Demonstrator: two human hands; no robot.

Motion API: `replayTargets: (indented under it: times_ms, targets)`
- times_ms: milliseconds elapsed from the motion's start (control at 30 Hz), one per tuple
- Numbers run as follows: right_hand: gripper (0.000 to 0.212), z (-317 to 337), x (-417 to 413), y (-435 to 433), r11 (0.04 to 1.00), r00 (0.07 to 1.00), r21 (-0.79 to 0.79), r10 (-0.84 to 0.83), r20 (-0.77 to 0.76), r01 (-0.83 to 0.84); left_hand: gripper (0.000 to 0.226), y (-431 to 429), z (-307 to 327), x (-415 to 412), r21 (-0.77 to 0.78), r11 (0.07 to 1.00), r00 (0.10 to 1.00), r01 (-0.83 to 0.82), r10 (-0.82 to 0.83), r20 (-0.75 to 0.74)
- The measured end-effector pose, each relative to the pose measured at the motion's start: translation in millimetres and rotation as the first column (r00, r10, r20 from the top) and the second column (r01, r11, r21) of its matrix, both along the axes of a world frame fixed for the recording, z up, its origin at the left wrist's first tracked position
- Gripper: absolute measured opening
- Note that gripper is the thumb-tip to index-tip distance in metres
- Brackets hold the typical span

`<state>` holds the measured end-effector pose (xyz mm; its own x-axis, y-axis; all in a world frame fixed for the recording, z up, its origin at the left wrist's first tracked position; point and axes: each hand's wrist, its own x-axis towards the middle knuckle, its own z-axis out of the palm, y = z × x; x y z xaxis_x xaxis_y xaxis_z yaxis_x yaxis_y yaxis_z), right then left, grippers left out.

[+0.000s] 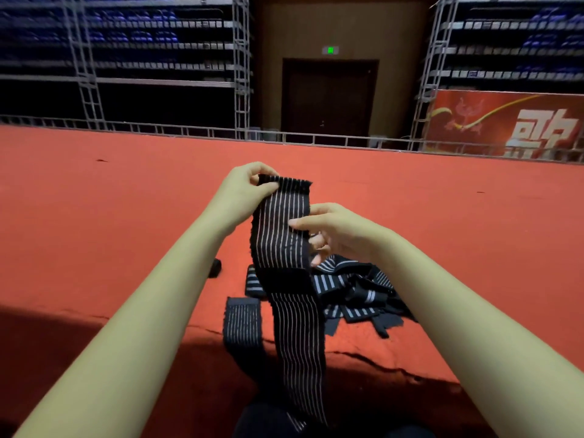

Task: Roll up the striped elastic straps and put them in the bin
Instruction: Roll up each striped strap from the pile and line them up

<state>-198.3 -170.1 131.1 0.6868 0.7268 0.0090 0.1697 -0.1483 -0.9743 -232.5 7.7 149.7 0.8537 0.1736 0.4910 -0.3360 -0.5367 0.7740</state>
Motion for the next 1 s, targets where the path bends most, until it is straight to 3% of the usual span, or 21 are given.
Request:
replayTargets:
  times_ms: [100,200,300,467,567,767,867,1000]
  targets:
    - [0.014,-35.2,-4.6,17.2,0.995,0.994,-0.094,0.034,-0.1,-0.044,0.015,24.3,-48.7,-5.4,-0.043,0.999,0.992,-0.016,0.011,-0.123]
    - [0.019,-89.9,-1.6,39.7,0.996,0.975,-0.066,-0.07,-0.212,0.057,0.015,44.0,-115.7,-6.7,-0.13,0.985,0.96,-0.11,0.071,-0.272]
    - [0.01,-148.1,1.7,59.7,0.993,0.95,-0.061,-0.117,-0.289,0.104,0.02,50.5,-180.9,-6.3,-0.163,0.959,0.906,-0.231,0.151,-0.396]
    - [0.011,-204.3,22.9,89.4,0.955,0.934,-0.162,-0.282,-0.219,0.25,0.024,64.5,-243.3,7.6,-0.191,0.92,0.819,-0.342,0.192,-0.54]
    - [0.012,-218.8,41.4,103.1,0.915,0.934,-0.208,-0.357,-0.019,0.346,0.01,76.5,-253.4,26.4,-0.166,0.911,0.813,-0.377,0.239,-0.531]
    - [0.024,-236.1,69.4,123.1,0.842,0.876,-0.266,-0.407,0.259,0.47,0.016,86.8,-261.9,54.9,0.002,0.908,0.79,-0.42,0.366,-0.492]
    - [0.023,-244.0,76.2,131.5,0.821,0.851,-0.248,-0.453,0.265,0.515,0.012,84.3,-264.2,57.2,0.053,0.877,0.781,-0.477,0.451,-0.432]
    - [0.01,-249.6,84.3,136.6,0.841,0.862,-0.188,-0.489,0.135,0.507,0.011,85.5,-266.0,61.2,0.074,0.886,0.805,-0.458,0.449,-0.387]
